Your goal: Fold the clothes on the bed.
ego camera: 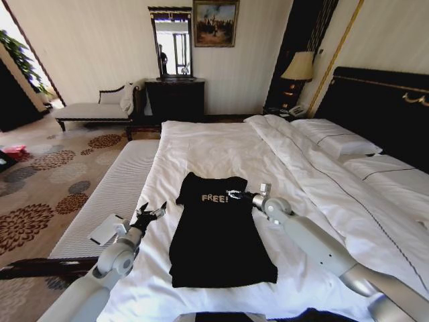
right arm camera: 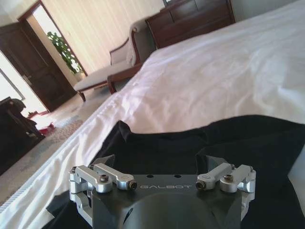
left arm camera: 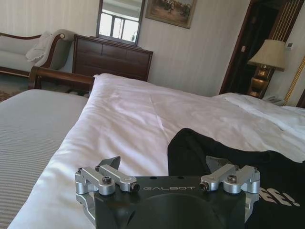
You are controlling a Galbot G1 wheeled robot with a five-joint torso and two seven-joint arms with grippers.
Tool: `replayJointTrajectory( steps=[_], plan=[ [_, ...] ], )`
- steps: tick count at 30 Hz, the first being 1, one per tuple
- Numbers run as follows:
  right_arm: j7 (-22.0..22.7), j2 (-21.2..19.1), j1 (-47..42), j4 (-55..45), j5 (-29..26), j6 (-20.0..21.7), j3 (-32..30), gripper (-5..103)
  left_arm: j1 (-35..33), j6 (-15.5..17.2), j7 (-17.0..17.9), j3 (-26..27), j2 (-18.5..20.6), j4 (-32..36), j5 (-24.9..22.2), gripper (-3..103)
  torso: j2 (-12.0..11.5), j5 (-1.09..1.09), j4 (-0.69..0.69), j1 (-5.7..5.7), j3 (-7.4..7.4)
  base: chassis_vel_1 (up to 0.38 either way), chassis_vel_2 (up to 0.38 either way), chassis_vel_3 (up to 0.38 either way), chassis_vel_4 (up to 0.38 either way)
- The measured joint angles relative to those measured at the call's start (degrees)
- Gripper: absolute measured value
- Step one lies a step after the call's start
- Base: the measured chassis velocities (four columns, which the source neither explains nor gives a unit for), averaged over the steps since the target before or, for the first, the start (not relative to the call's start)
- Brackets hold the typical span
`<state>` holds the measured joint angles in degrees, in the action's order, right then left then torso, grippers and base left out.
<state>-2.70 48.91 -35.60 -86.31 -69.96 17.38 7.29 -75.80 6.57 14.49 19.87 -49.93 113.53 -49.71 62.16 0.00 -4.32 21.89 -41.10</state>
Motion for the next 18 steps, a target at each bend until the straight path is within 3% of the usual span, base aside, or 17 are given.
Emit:
replayJointTrajectory(
  steps=[5, 9, 12, 18],
  plan=[
    [-2.3, -0.2, -0.8, 0.0, 6.4, -3.8, -0.4, 100, -0.4, 0.1, 0.2, 0.3, 0.1, 0.4, -0.2, 100, 0.0, 0.01, 0.02, 0.0, 0.0, 0.0, 0.0, 0.0, 0.0],
    [-5.0, -1.2, -2.6, -2.7, 4.5, -3.5, -2.1, 100, -0.6, 0.1, 0.2, 0.4, 0.1, 0.5, -0.2, 100, 0.0, 0.0, 0.01, 0.0, 0.0, 0.0, 0.0, 0.0, 0.0],
    [-4.4, -2.1, -3.8, -4.4, 6.6, -0.8, -2.8, 100, -0.5, 0.1, 0.2, 0.4, 0.1, 0.6, -0.3, 100, 0.0, 0.0, 0.01, 0.0, 0.0, 0.0, 0.0, 0.0, 0.0],
    [-2.6, -2.6, -8.0, -4.7, 9.3, -2.4, -7.1, 100, 0.2, 0.2, 0.6, -0.2, 0.0, 0.9, -0.3, 100, 0.0, 0.01, 0.01, 0.0, 0.0, 0.0, 0.0, 0.0, 0.0]
  ],
)
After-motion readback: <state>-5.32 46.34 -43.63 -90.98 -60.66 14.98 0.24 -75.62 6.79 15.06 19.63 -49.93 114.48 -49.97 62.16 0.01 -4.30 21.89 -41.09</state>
